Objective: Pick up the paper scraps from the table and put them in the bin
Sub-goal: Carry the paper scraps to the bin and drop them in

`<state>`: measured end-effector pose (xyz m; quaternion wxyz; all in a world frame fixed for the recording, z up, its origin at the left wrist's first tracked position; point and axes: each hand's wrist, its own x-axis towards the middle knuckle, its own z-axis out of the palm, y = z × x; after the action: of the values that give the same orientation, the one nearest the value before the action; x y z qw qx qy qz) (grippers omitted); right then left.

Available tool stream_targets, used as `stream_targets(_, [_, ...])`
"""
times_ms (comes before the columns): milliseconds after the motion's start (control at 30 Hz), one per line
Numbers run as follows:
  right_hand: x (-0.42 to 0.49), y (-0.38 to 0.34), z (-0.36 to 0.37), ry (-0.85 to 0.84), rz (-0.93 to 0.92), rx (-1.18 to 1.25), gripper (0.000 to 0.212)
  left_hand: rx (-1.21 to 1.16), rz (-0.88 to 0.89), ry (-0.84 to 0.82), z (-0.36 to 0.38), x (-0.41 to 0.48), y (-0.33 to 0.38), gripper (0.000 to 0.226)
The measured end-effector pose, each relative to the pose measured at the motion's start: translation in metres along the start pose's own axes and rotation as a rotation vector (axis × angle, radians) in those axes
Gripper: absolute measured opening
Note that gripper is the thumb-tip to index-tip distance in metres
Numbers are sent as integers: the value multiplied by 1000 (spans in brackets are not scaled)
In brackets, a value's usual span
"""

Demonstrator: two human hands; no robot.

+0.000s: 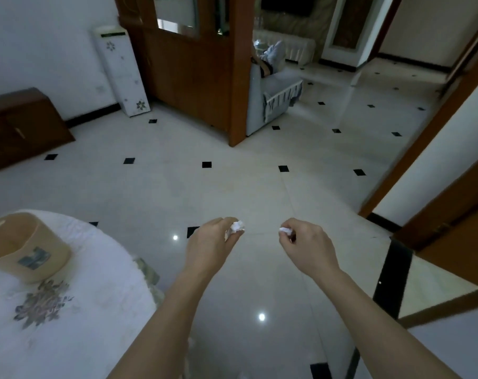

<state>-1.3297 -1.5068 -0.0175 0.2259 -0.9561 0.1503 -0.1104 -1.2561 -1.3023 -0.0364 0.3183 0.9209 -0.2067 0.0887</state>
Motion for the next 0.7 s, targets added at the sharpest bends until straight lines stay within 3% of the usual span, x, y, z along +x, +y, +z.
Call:
stream_targets(467, [179, -70, 90, -203, -275, 161, 14, 138, -300, 127, -16, 99, -89, 25])
stream_targets(700, [312, -113, 128, -300, -422, 207, 15, 203, -473, 216, -19, 190, -135, 23])
